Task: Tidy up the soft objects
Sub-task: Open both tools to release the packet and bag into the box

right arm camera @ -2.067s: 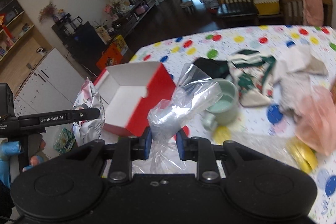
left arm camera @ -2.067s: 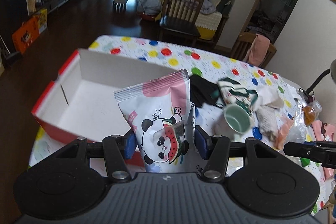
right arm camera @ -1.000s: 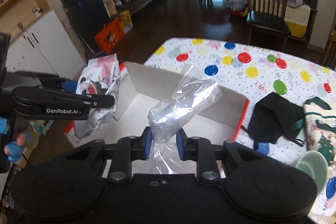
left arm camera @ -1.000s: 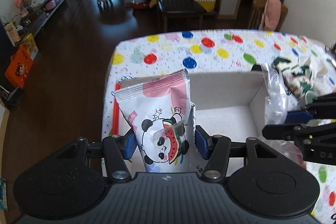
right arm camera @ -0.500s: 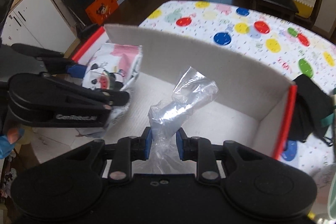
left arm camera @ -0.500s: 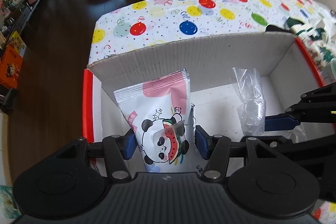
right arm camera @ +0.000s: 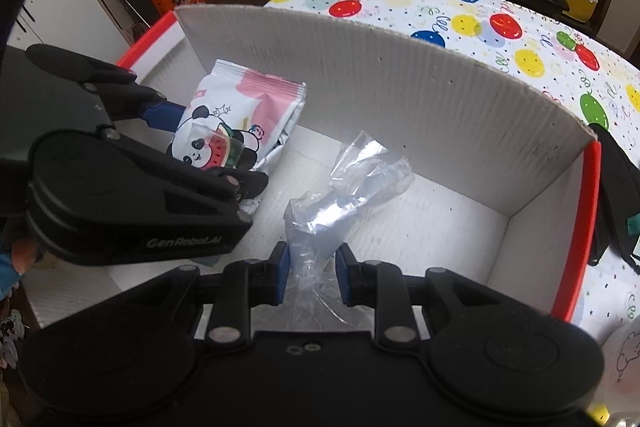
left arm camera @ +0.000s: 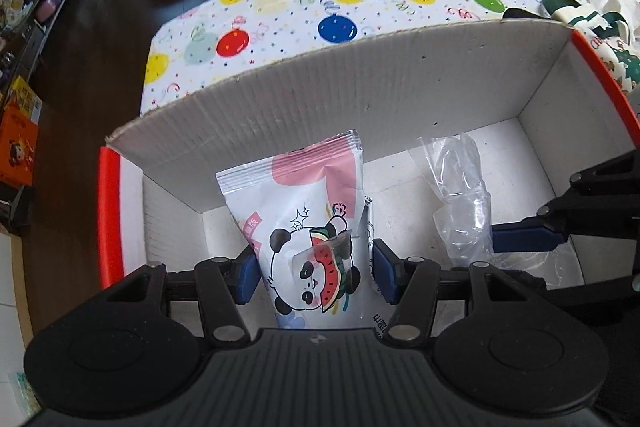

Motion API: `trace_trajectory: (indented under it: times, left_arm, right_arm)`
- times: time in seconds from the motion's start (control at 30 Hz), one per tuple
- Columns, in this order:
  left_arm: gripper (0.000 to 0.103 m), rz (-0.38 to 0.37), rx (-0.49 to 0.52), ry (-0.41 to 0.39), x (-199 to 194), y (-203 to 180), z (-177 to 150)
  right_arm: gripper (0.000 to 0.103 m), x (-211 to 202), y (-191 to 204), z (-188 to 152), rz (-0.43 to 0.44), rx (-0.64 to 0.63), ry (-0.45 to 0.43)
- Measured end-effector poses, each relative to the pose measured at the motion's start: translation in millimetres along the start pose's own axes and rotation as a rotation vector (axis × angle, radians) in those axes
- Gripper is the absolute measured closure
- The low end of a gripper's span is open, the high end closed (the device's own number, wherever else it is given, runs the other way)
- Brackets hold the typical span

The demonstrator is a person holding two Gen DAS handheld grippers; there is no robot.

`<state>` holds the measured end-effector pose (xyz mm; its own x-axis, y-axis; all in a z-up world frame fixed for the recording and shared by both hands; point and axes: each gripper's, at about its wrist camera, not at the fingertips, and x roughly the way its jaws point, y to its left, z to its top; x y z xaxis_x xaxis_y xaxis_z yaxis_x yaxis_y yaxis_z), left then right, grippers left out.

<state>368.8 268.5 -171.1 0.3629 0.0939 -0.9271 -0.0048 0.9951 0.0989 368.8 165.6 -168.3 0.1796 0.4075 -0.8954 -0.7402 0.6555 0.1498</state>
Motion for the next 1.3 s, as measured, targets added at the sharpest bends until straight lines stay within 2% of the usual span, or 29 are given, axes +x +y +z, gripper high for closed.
trace_trajectory:
  times: [0.33, 0.53, 0.83, 1.2, 1.3]
  left_arm:
    - [0.04, -0.008, -0.034, 0.021, 7, 1, 0]
    - [0.035, -0.006, -0.031, -0.001, 0, -1, -4]
    - [0.034, 0.003, -0.039, -0.059, -25, 1, -13]
    - [0.034, -0.033, -0.093, -0.178, -85, 5, -34]
    - [0.034, -0.05, -0.097, -0.221, -104, 0, -40]
  right_arm:
    - [0.073, 5, -3, 1, 0.001, 0.025, 0.028]
    - [0.061, -2, -1, -3, 0.005, 0.007, 0.012]
    - [0.037, -34, 5, -12, 0.006, -0.01, -0.062]
    - [0.032, -95, 4, -29, 0.025, 0.02, -0.195]
    - [0.028, -114, 6, -37, 0.011, 0.028, -0.24]
